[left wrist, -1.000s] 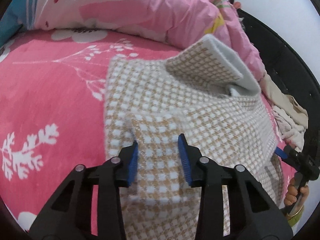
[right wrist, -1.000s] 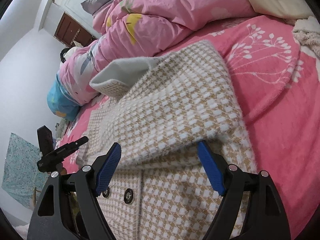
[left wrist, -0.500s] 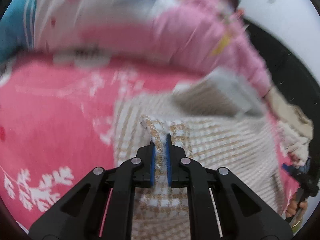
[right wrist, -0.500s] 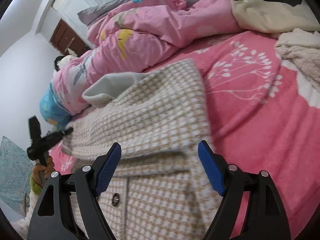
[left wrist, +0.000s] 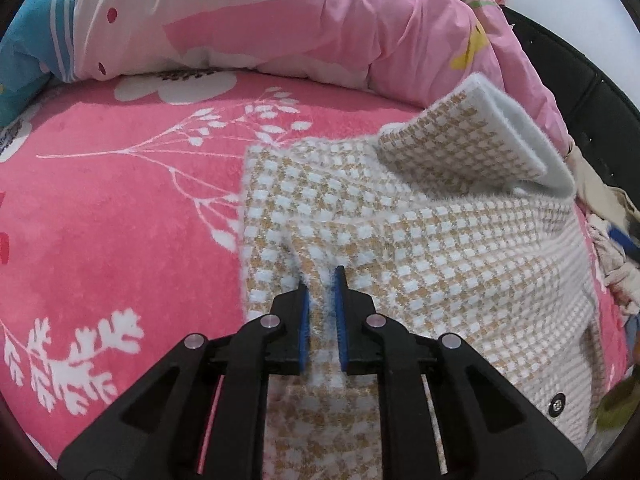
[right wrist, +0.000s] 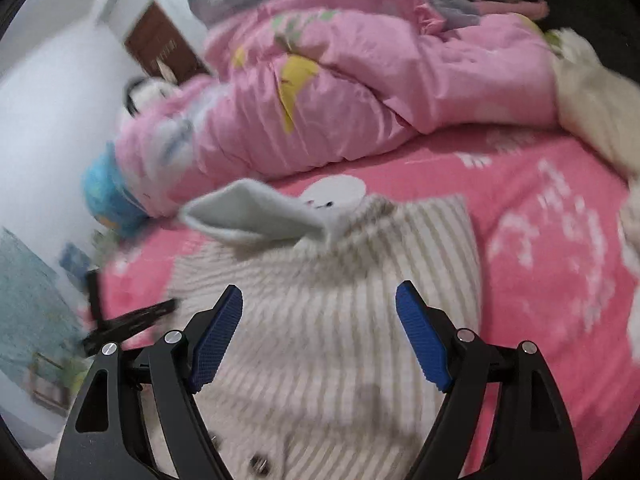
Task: Fold large clothes
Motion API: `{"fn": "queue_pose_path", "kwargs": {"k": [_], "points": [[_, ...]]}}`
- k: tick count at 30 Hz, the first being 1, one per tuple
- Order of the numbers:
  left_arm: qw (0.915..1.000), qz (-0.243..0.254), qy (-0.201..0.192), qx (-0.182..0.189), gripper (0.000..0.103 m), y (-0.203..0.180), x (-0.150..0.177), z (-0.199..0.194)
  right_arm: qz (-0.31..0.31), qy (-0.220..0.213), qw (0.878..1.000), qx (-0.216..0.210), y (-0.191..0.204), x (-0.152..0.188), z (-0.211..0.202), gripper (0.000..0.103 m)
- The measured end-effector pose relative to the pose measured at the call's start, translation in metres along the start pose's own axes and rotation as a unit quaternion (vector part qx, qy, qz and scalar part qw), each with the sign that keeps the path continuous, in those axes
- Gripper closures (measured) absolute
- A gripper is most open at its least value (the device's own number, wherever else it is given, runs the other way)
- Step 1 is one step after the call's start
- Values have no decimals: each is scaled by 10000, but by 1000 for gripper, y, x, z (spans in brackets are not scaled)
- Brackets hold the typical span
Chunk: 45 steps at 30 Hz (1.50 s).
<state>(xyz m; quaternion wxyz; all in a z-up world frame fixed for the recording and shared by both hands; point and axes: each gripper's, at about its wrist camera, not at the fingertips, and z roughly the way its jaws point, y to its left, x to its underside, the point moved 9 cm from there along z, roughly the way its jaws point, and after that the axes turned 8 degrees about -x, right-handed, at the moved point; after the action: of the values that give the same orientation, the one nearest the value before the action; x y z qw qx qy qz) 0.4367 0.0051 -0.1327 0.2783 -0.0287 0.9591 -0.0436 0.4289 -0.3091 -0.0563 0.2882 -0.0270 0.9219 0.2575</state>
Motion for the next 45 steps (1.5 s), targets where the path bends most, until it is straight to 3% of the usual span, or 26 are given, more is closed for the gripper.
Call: {"fn": "queue_pose_path", "kwargs": {"k": [2, 4, 6, 9, 12, 14, 17, 18, 19, 20, 21, 22, 24, 26, 30, 32, 35, 37, 39, 41, 45], "points": [[10000, 52, -57, -49, 90, -1, 1, 0, -141, 407, 9979, 488, -8, -13, 33, 26], [9997, 153, -137, -118, 90, -3, 3, -1, -164, 807, 9934, 800, -16, -20, 62, 35], [9993, 237, -223, -186, 89, -4, 4, -1, -22, 1132, 9888, 975, -25, -23, 79, 63], [9984, 342, -340, -280, 89, -6, 4, -1, 432, 1403, 9878, 521, -24, -38, 93, 91], [9973, 464, -448, -352, 89, -7, 4, -1, 984, 1213, 9876, -169, -19, -67, 92, 95], [9969, 500, -482, -365, 89, -8, 4, -1, 1541, 999, 9809, -642, -23, -87, 96, 95], [9968, 506, -490, -368, 88, -8, 3, -1, 2679, 802, 9525, -1208, -46, -95, 112, 95], [9969, 501, -488, -362, 88, -7, 3, -1, 3132, 786, 9359, -1407, -55, -91, 117, 92], [9971, 485, -482, -342, 88, -7, 3, -1, 3765, 740, 9075, -1711, -67, -83, 122, 92], [9972, 478, -477, -325, 88, -7, 3, -1, 4108, 691, 8885, -1923, -75, -78, 124, 92], [9973, 476, -474, -304, 88, -6, 3, -1, 4303, 641, 8750, -2125, -80, -73, 124, 91], [9973, 480, -473, -288, 88, -6, 3, -1, 4331, 589, 8706, -2260, -84, -69, 120, 90], [9974, 484, -475, -252, 88, -5, 2, 0, 4016, 485, 8879, -2191, -85, -61, 101, 63], [9974, 488, -478, -230, 87, -5, 2, 0, 3667, 316, 9041, -2171, -83, -59, 80, 49], [9975, 468, -494, -206, 87, -4, 2, 1, 2967, 51, 9366, -1864, -81, -52, 33, 49], [9975, 461, -493, -198, 87, -4, 2, 1, 2241, 219, 9668, -1205, -73, -41, 21, 49], [9980, 370, -493, -155, 87, -2, 1, 1, 965, 617, 9921, -514, -48, -21, 25, 57], [9984, 284, -487, -99, 87, -1, 1, 1, 265, 832, 9961, -119, -45, -1, 38, 58], [9986, 195, -493, -28, 87, 0, 0, 2, -324, 1136, 9918, 497, -52, 22, 65, 58], [9987, 52, -506, 101, 86, 2, -1, 3, -779, 1115, 9872, 833, -58, 36, 83, 58], [9979, -107, -633, 98, 81, 10, -5, -16, -658, 953, 9884, 978, -37, 24, 57, 58]]}}
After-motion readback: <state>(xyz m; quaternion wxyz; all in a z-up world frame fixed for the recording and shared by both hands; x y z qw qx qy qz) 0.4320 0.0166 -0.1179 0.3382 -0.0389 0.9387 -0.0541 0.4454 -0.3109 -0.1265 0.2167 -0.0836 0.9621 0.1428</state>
